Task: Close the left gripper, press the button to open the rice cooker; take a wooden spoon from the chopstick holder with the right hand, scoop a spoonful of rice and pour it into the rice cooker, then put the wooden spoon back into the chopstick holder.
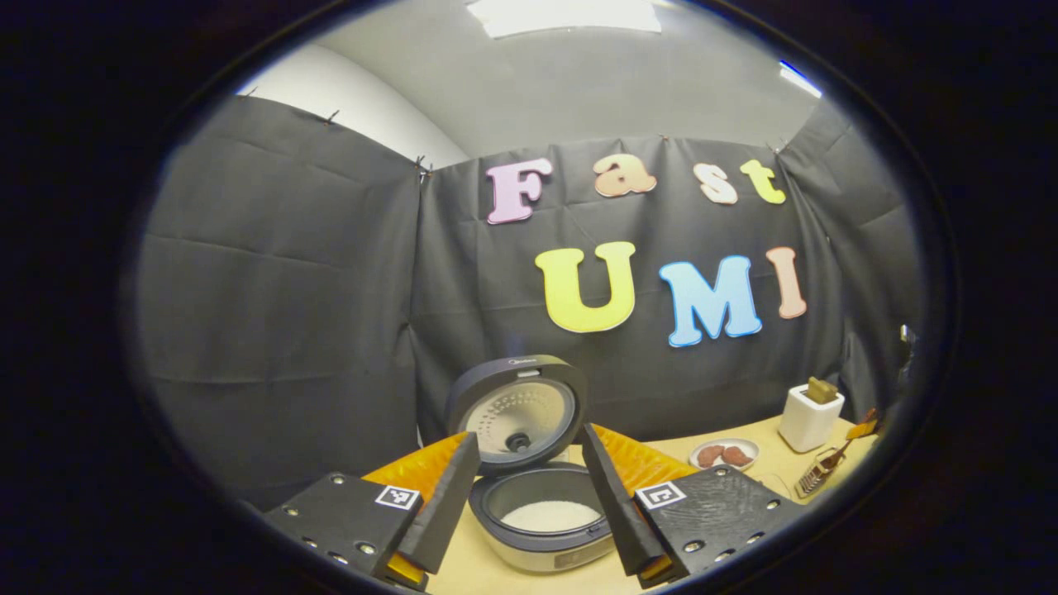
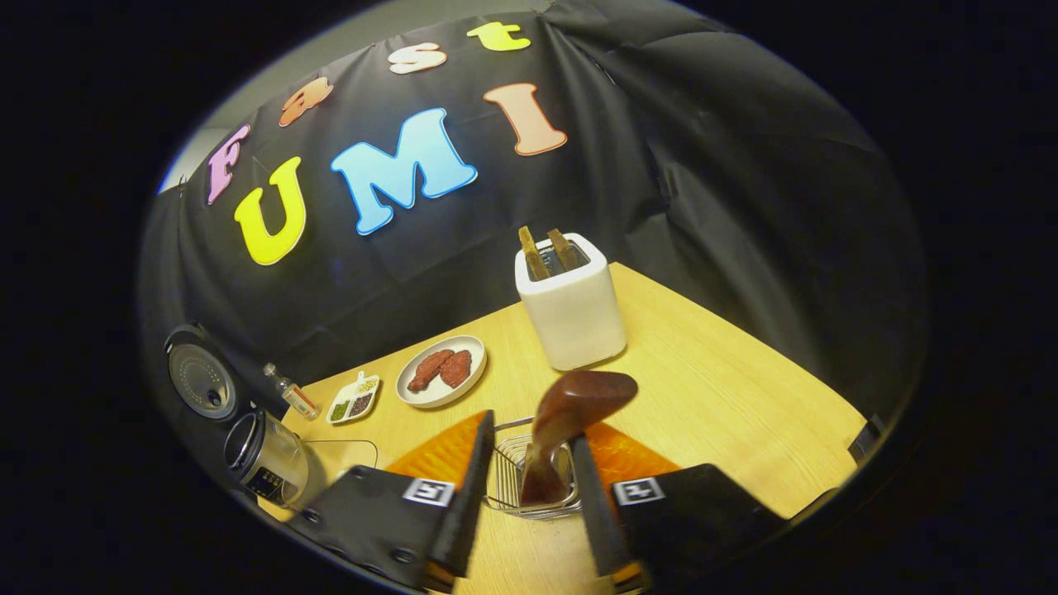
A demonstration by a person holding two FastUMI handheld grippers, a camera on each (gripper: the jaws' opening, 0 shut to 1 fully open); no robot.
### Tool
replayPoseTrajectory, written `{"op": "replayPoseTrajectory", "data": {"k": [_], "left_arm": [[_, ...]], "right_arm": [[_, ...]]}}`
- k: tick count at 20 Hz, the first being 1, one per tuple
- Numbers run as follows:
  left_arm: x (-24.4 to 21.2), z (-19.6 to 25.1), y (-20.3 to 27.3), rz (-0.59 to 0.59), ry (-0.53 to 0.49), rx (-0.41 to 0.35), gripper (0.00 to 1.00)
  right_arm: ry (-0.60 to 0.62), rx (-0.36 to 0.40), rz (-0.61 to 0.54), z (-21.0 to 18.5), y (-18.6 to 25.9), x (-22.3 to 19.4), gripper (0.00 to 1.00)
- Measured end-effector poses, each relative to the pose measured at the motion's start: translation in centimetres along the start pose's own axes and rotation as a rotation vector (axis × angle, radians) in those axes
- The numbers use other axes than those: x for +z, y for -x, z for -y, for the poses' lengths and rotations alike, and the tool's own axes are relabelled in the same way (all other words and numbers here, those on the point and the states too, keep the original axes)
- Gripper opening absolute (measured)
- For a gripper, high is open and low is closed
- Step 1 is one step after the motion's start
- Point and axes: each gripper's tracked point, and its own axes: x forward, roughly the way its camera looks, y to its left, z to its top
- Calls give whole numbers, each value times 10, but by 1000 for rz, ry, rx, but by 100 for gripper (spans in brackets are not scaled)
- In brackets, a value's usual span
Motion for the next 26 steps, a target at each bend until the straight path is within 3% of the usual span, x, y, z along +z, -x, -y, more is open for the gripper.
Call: {"op": "replayPoseTrajectory", "data": {"k": [2, 4, 5, 6, 7, 8, 14, 21, 26], "left_arm": [[0, 9, -6, 5, -4, -12, 79], [2, 12, -12, 9, -2, -23, 80], [3, 15, -15, 8, 2, -30, 80], [3, 16, -18, 5, 9, -37, 79], [5, 19, -23, 4, 17, -48, 80], [6, 20, -27, 2, 24, -56, 79], [29, 9, -77, 7, 52, -70, 80], [60, -25, -161, 59, 70, -48, 80], [45, -43, -238, 34, 53, -35, 80]], "right_arm": [[35, -44, 28, 14, 10, 9, 96], [73, -78, 64, 23, 23, 21, 98], [98, -96, 89, 27, 31, 29, 92], [126, -110, 114, 29, 39, 38, 92], [154, -118, 134, 29, 47, 45, 98], [180, -122, 153, 27, 55, 52, 98], [301, -114, 258, -8, 97, 85, 98], [315, -99, 306, -51, 109, 84, 98], [311, -124, 302, -68, 108, 67, 98]]}}
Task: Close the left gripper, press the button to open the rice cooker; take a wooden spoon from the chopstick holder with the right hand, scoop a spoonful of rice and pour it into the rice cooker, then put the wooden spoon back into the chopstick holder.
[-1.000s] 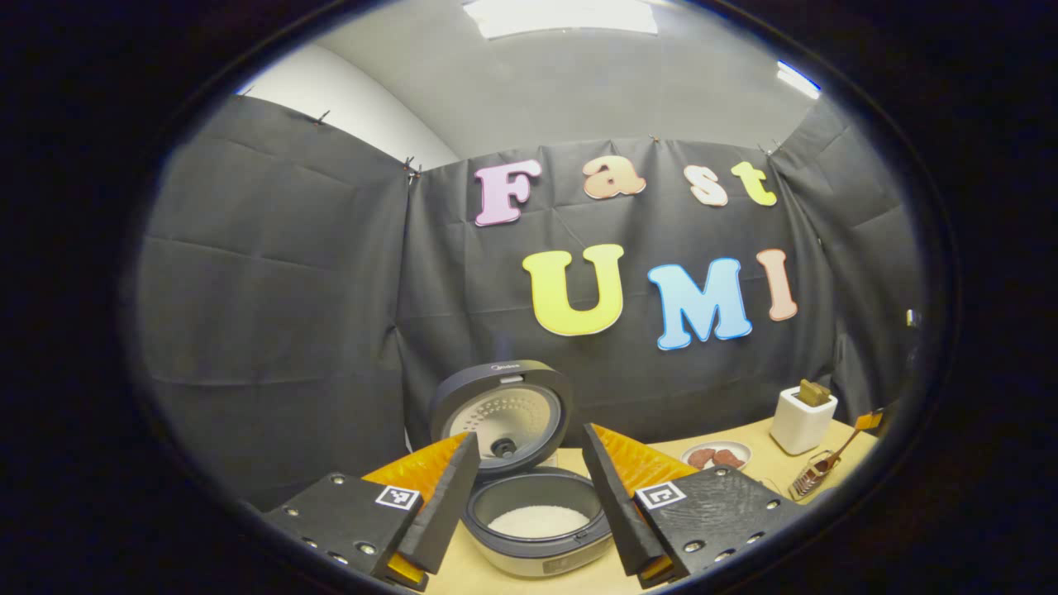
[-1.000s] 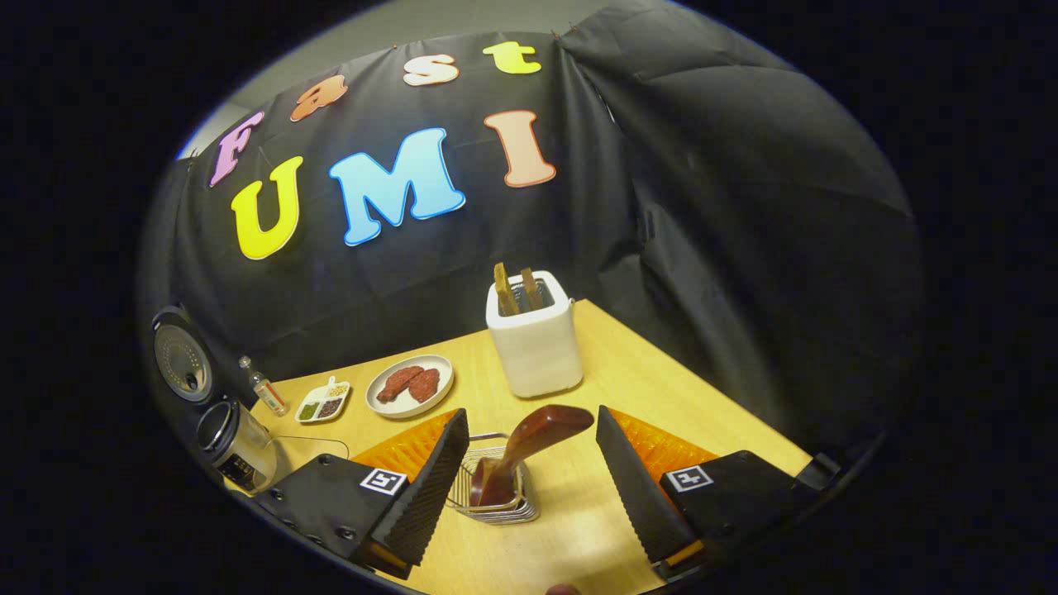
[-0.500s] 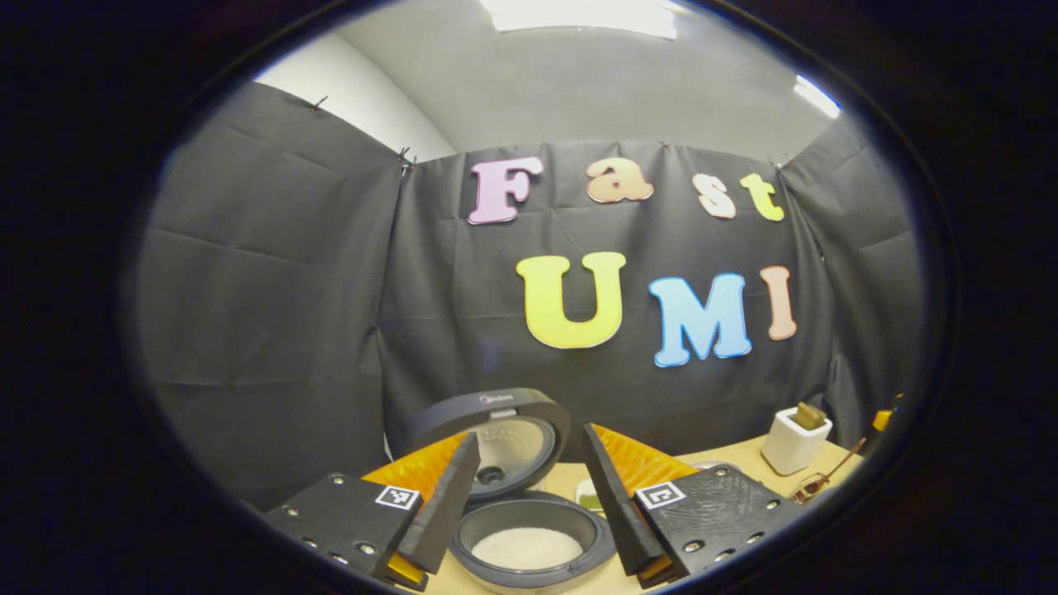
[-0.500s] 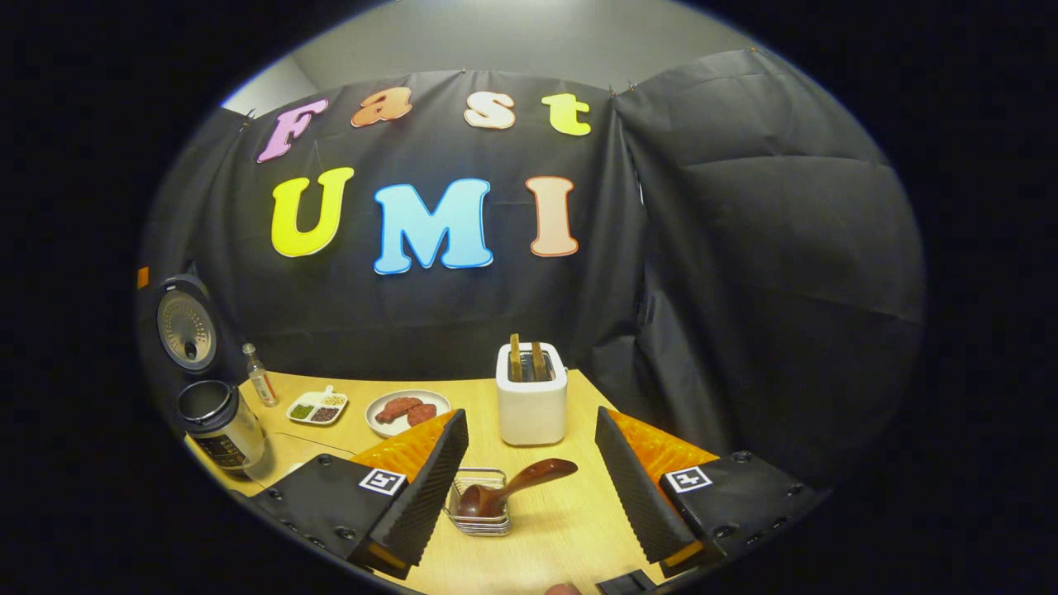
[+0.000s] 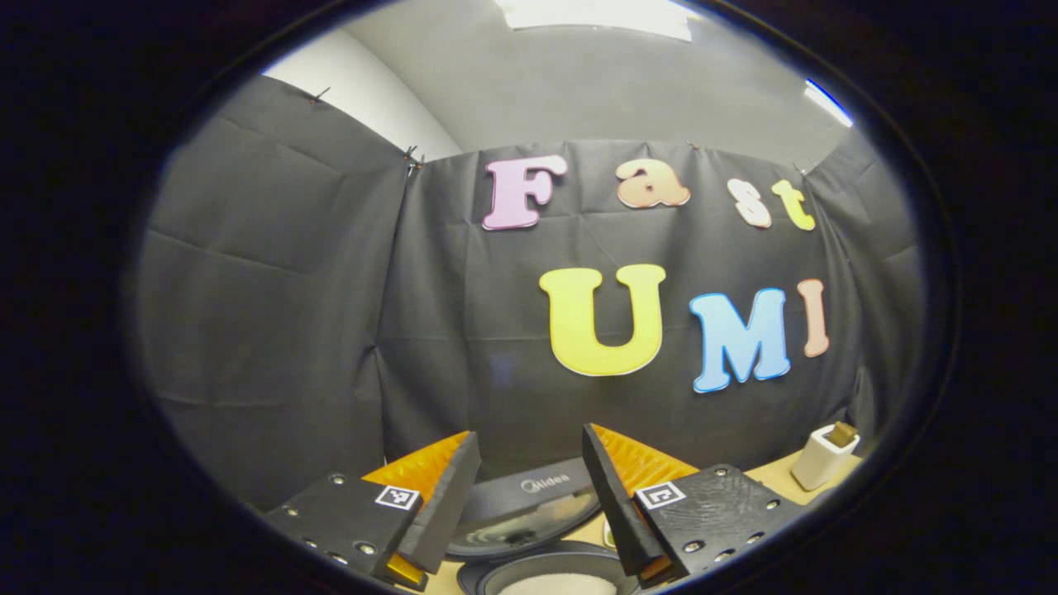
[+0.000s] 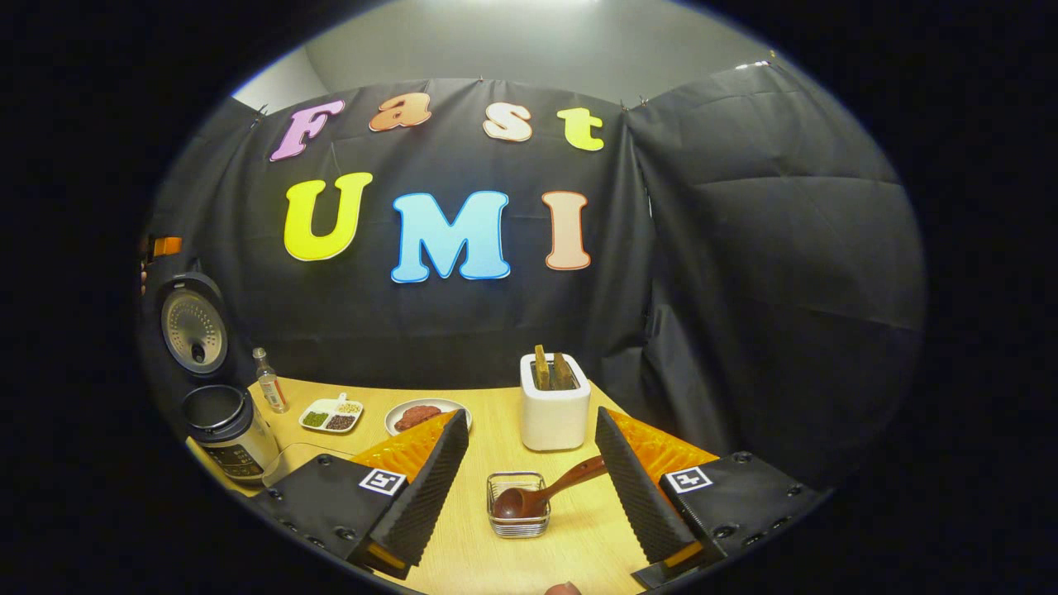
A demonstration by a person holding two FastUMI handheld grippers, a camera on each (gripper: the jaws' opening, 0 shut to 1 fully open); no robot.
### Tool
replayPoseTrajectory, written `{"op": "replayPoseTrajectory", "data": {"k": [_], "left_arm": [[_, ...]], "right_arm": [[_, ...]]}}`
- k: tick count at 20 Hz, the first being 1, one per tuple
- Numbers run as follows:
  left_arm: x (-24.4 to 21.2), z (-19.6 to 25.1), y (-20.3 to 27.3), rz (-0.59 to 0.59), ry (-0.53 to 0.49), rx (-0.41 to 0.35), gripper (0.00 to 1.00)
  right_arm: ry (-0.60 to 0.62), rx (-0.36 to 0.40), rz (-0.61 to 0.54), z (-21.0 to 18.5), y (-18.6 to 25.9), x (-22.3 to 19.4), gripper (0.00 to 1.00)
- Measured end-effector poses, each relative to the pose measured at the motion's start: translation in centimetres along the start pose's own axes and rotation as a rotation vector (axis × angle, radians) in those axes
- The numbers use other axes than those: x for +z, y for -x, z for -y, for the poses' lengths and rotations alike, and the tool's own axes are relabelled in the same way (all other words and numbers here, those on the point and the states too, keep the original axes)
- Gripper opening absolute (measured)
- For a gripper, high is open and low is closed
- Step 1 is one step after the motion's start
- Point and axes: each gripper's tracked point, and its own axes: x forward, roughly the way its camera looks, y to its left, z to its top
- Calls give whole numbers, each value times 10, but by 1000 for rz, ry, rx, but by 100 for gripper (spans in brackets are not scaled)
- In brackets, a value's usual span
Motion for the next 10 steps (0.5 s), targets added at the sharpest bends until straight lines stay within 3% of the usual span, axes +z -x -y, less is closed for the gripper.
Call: {"op": "replayPoseTrajectory", "data": {"k": [5, 10], "left_arm": [[-37, -9, -45, -74, 0, 8, 80], [-44, -9, -41, -88, 72, 12, 81]], "right_arm": [[21, -14, -8, -8, 2, -5, 98], [32, -4, -6, -10, 3, 0, 99]]}}
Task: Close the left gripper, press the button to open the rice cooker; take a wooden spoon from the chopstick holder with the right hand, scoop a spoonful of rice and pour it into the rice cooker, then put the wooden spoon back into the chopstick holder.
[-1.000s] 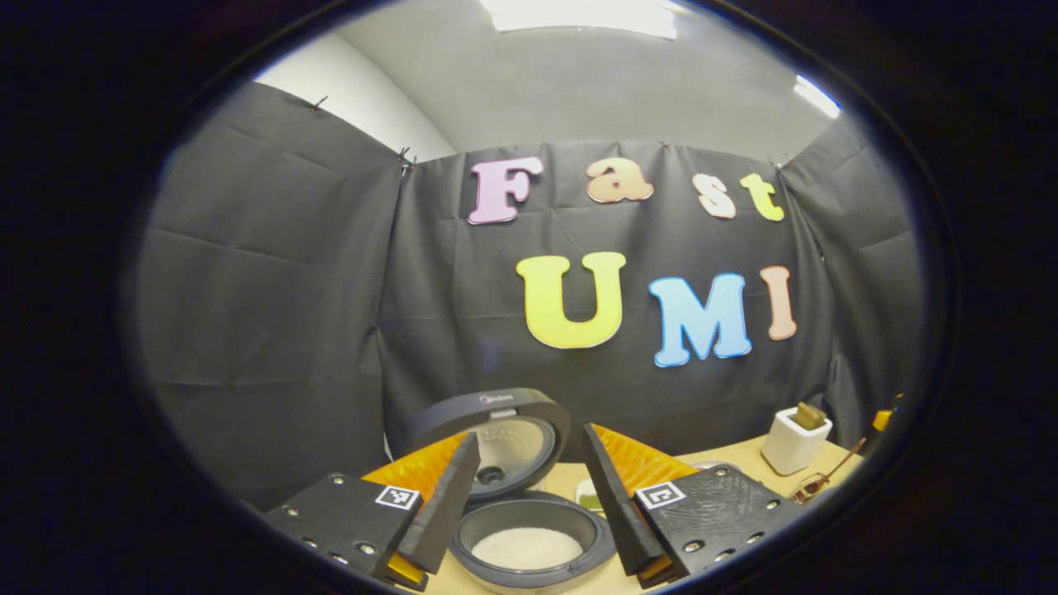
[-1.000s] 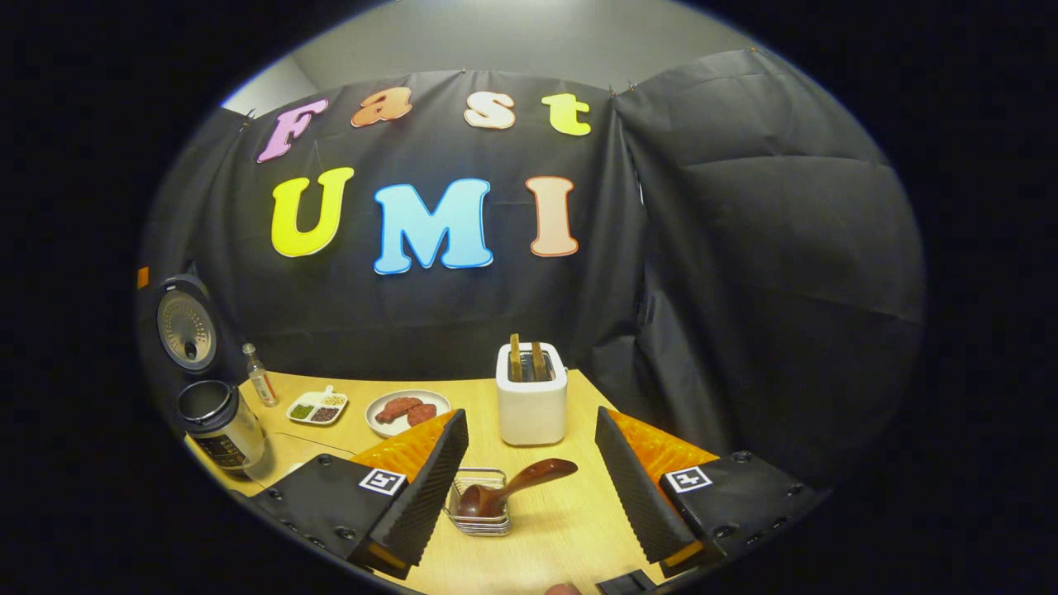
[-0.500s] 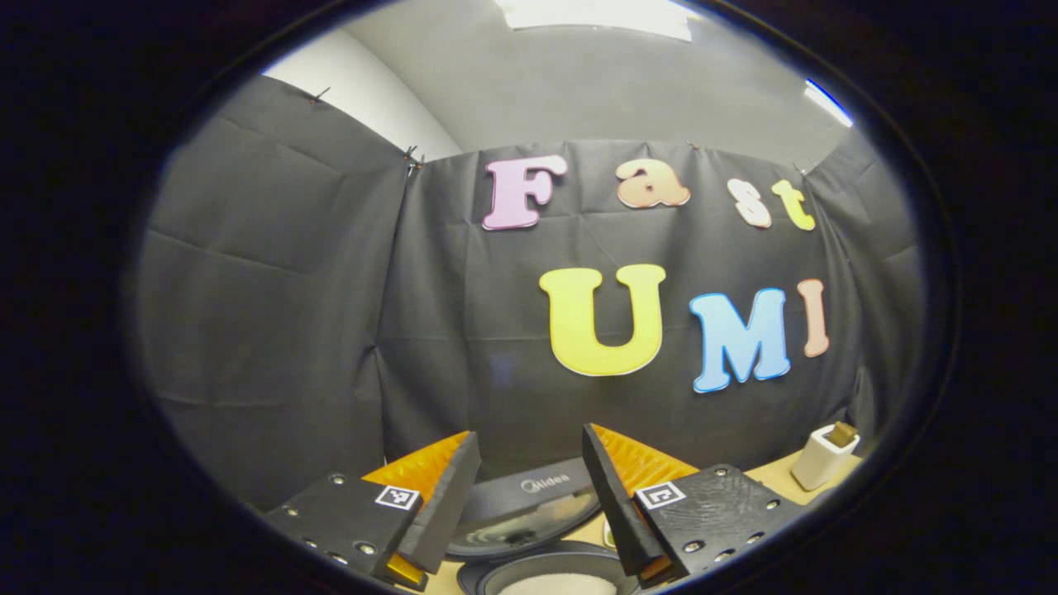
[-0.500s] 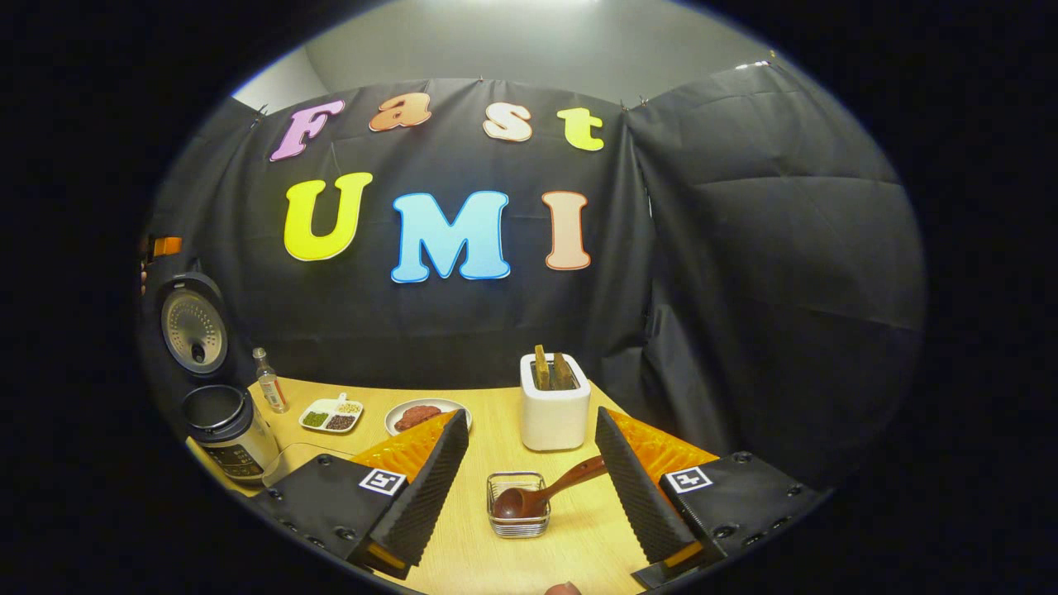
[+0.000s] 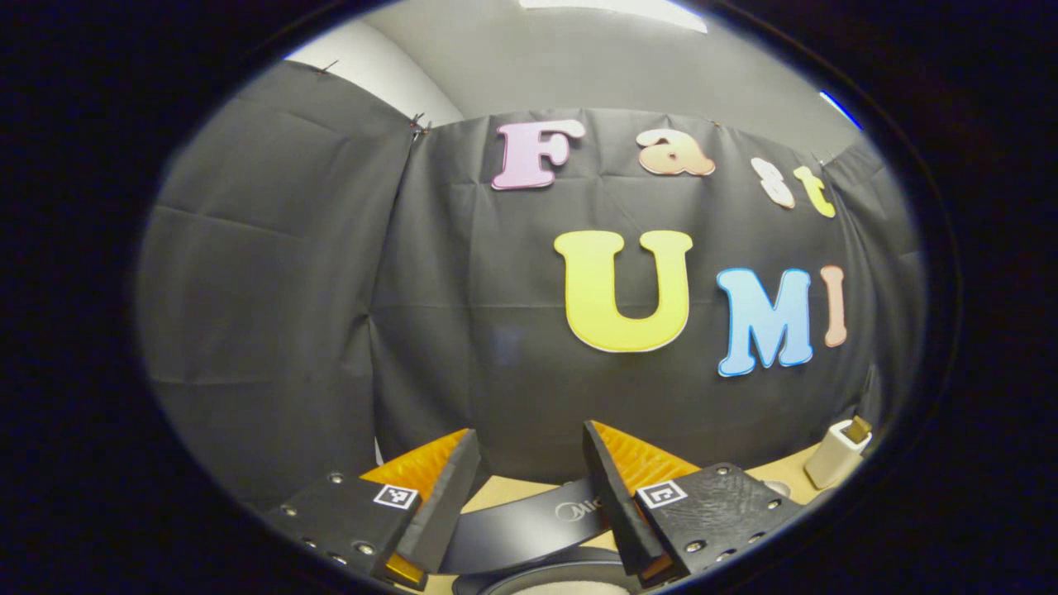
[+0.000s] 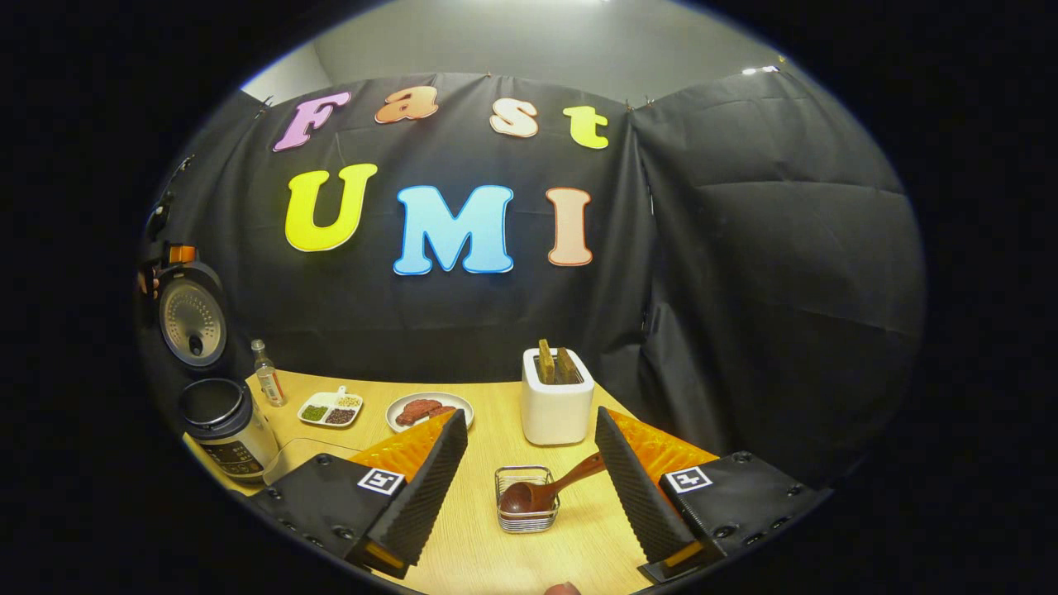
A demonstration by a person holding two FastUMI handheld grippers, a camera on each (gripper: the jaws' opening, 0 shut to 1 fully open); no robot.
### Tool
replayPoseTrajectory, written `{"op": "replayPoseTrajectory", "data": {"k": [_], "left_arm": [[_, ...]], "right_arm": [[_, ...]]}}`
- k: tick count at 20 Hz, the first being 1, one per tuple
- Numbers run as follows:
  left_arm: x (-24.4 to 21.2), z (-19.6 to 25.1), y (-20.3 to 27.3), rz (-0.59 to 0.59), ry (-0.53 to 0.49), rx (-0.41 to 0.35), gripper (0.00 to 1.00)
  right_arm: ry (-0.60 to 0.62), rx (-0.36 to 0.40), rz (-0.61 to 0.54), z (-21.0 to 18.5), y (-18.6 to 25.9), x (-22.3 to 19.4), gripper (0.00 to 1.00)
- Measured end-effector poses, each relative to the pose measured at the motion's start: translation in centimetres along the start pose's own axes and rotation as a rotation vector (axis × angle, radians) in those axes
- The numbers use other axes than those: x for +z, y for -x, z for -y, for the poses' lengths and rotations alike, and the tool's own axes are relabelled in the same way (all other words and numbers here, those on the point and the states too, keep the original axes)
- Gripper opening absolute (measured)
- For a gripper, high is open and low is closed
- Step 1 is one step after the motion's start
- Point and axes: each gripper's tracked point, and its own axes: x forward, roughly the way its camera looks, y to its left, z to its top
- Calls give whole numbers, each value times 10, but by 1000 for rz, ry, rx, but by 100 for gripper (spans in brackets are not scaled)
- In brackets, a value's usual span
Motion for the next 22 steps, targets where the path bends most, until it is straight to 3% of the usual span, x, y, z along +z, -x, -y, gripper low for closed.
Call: {"op": "replayPoseTrajectory", "data": {"k": [5, 6, 7, 9, 10, 12, 22], "left_arm": [[-16, 22, 34, -47, 24, -25, 82], [-21, 27, 43, -61, 28, -31, 82], [-26, 33, 51, -71, 33, -39, 82], [-39, 43, 70, -95, 39, -55, 81], [-48, 47, 79, -112, 43, -62, 82], [-63, 54, 97, -148, 53, -70, 80], [-128, 75, 140, -257, 53, -50, 83]], "right_arm": [[5, 37, 3, 3, 0, 2, 99], [1, 46, 3, 5, 1, 3, 94], [-3, 56, 2, 7, 1, 2, 99], [-3, 75, 3, 11, 1, 2, 99], [0, 83, 4, 14, 2, 3, 94], [6, 98, 7, 22, 5, 4, 99], [15, 120, -2, 57, 15, 0, 99]]}}
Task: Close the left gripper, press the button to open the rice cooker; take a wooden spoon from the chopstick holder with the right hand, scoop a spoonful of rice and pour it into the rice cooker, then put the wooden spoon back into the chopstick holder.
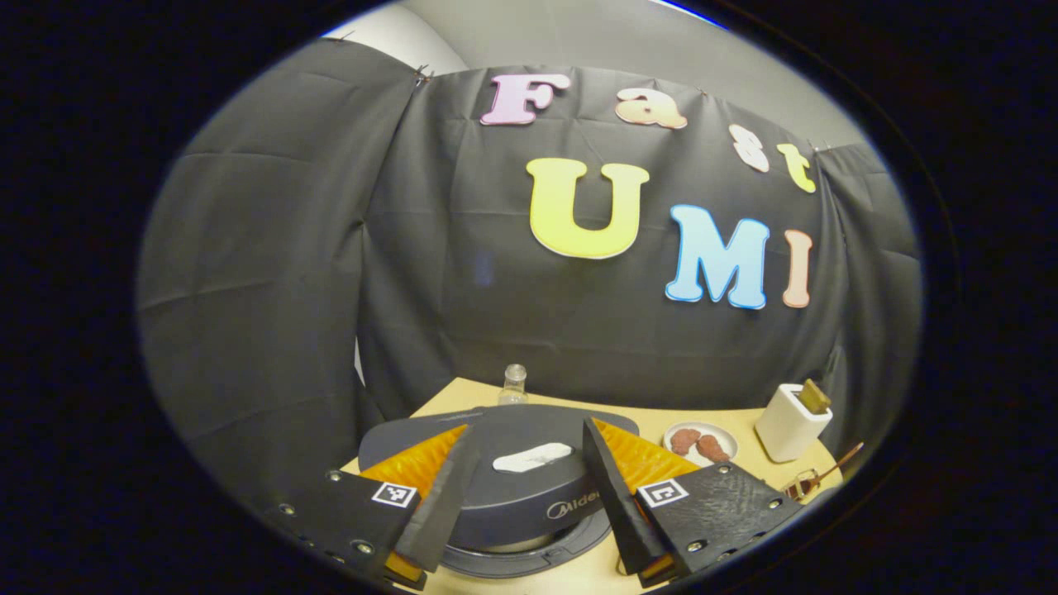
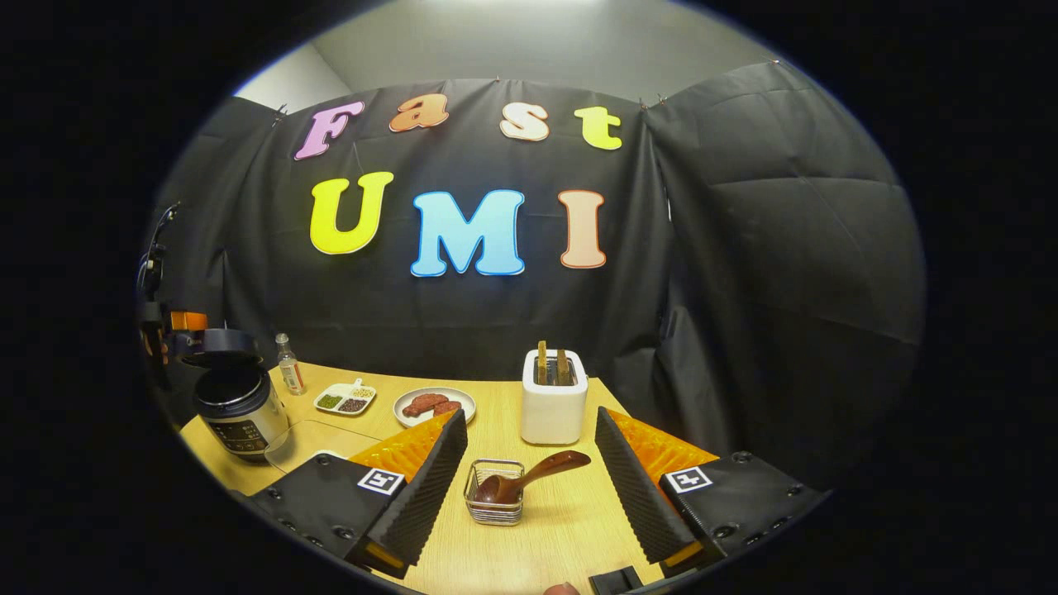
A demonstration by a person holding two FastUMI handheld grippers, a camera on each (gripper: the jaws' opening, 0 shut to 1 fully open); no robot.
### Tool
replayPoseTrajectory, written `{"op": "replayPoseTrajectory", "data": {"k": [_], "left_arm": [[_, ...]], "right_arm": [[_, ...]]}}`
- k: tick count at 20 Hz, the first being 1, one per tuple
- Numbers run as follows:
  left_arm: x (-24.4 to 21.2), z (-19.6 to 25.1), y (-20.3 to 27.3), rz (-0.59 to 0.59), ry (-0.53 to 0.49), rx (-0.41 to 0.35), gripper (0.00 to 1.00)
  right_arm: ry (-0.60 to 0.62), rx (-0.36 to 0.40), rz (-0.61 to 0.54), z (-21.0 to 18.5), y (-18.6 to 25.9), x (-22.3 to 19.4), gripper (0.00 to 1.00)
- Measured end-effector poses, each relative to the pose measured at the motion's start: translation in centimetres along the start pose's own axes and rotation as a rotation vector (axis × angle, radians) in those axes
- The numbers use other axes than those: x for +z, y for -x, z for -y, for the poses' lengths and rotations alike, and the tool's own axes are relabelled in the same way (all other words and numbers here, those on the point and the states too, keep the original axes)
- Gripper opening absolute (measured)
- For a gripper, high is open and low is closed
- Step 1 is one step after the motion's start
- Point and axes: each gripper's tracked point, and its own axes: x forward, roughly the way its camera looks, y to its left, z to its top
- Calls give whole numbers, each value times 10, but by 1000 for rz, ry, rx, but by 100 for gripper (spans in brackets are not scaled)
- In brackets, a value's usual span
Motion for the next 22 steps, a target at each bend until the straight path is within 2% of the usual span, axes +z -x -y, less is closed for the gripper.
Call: {"op": "replayPoseTrajectory", "data": {"k": [1, 8, 14, 15, 16, 20, 21, 22], "left_arm": [[-7, 1, 1, -10, -1, 3, 80], [-37, 7, 8, -16, -30, 16, 82], [-70, 10, 12, -49, -35, 13, 83], [-75, 12, 11, -55, -37, 11, 83], [-81, 11, 12, -61, -40, 11, 83], [-91, 12, 12, -52, -107, 23, 82], [-91, 12, 14, -41, -121, 25, 85], [-92, 12, 14, -33, -106, 30, 84]], "right_arm": [[1, 1, -2, 2, 1, -1, 99], [5, -9, -20, 9, 2, -10, 99], [14, 0, -18, 0, -2, -5, 99], [16, 2, -17, -2, -2, -5, 94], [14, 4, -17, -4, -3, -5, 99], [9, 17, -16, -13, -1, -4, 99], [16, 21, -16, -14, -1, -3, 99], [21, 25, -15, -17, -1, -3, 99]]}}
